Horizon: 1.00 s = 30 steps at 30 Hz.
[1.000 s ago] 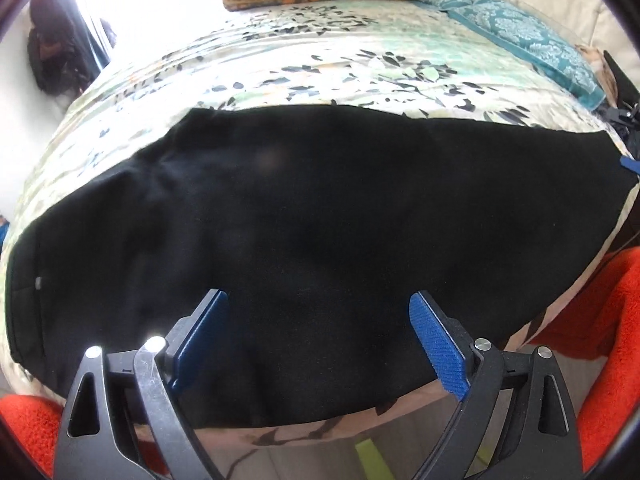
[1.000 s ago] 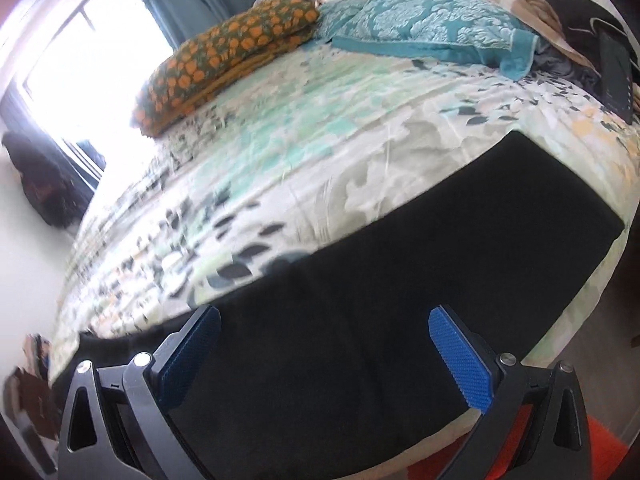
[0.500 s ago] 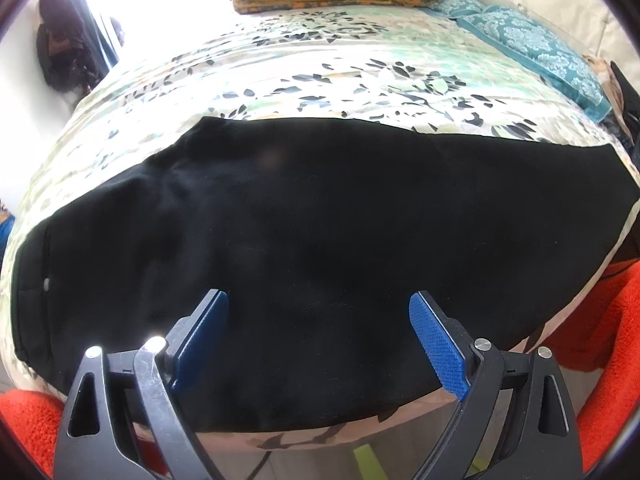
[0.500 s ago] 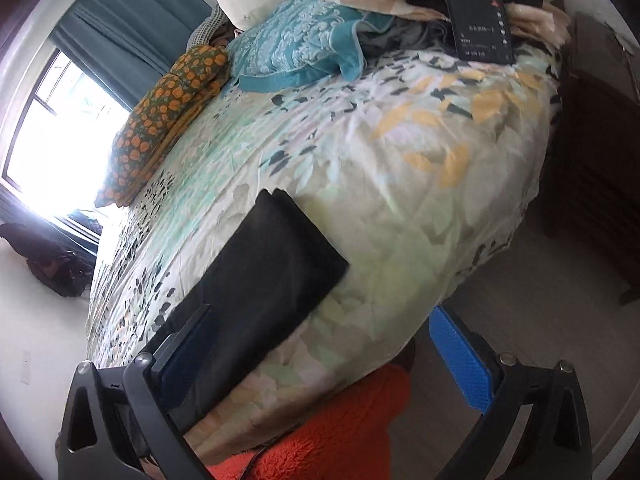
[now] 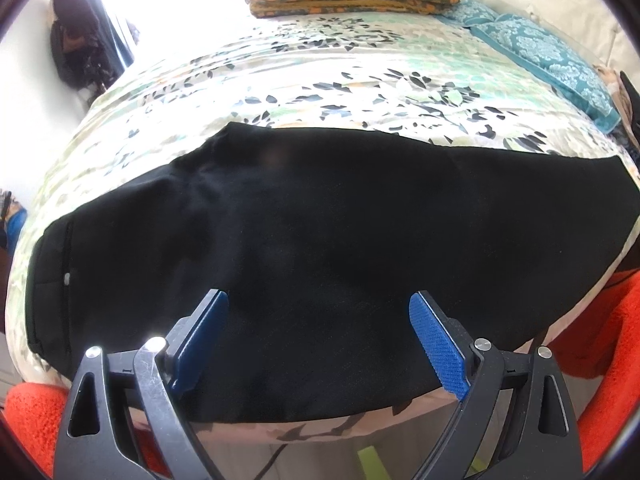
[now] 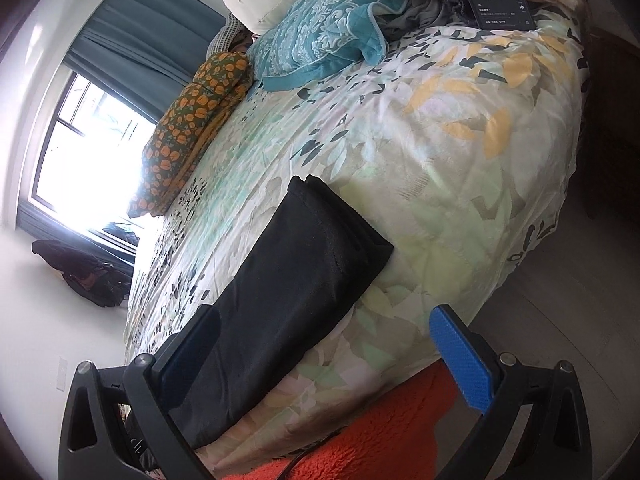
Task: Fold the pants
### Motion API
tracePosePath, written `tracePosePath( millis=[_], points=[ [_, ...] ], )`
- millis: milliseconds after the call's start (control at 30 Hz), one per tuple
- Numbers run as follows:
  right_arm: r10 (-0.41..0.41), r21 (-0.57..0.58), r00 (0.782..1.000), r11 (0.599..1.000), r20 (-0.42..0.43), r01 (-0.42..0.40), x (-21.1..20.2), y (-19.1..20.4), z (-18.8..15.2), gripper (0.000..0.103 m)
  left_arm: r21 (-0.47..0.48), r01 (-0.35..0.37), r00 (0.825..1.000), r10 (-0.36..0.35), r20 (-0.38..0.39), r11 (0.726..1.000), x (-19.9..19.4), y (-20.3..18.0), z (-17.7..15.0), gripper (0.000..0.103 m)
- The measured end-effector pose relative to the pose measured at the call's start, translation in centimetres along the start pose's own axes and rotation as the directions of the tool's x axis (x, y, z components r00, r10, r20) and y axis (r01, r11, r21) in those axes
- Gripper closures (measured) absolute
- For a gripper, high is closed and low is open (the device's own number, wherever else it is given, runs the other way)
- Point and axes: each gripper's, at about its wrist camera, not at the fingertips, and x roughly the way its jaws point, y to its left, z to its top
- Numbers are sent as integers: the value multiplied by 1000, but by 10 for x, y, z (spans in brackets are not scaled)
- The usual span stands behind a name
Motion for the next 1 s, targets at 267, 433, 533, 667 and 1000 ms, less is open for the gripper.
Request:
tracePosePath(
  millis=[267,433,533,667,1000],
  points=[
    [40,233,994,970,101,-63,-21,-48,27,0,-26,-5,1000,5,4,1000,1,7,3,10],
    [175,268,985,948,2,-169,5,-47,33,0,-14,-3,1000,3,-15,1000,6,2,0,10],
    [251,242,968,940,-19,-239,19,-35,31,1,11,-6,1000,6,-9,1000,5,-1,0,10],
    [220,210,975,956,-44,-206,35,-26,32,5,11,-5,1000,5,-10,1000,6,-1,0,10],
    [65,98,992,994,-109,-55,55,-21,33,15,-27,-6,1000,5,-31,1000,13,7,-3,10]
  ],
)
